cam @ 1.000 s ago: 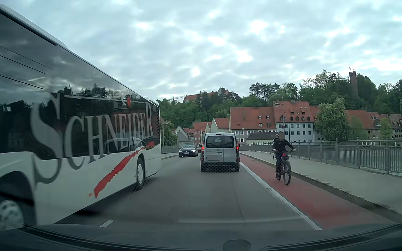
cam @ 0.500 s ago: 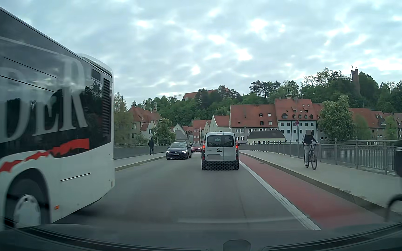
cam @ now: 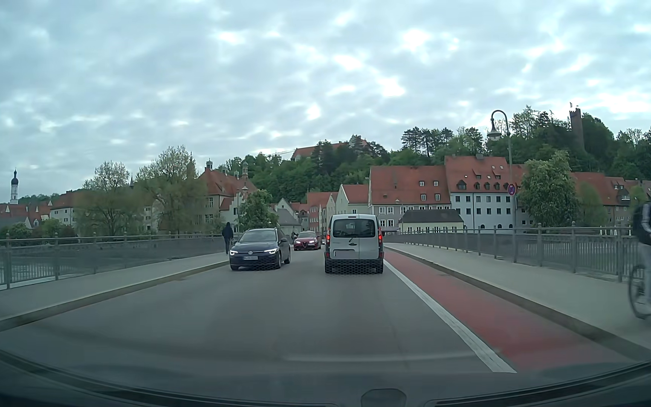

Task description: Follow the waypoints while adhering to traffic rules and regulations

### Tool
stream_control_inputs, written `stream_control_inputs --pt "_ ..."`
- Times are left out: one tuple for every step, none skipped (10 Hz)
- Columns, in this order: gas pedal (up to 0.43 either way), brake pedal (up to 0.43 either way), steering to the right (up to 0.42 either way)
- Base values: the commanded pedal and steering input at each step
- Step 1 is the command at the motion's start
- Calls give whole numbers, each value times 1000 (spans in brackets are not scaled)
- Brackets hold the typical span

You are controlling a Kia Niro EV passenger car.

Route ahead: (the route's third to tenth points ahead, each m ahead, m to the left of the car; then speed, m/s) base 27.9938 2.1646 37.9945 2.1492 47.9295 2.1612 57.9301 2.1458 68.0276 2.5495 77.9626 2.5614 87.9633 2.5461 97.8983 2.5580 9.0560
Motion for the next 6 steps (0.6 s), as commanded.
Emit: stream_control_inputs --pt "130 0 4" --pt "130 0 3" --pt "130 0 1" --pt "130 0 -1" --pt "130 0 -1" --pt "118 0 -2"
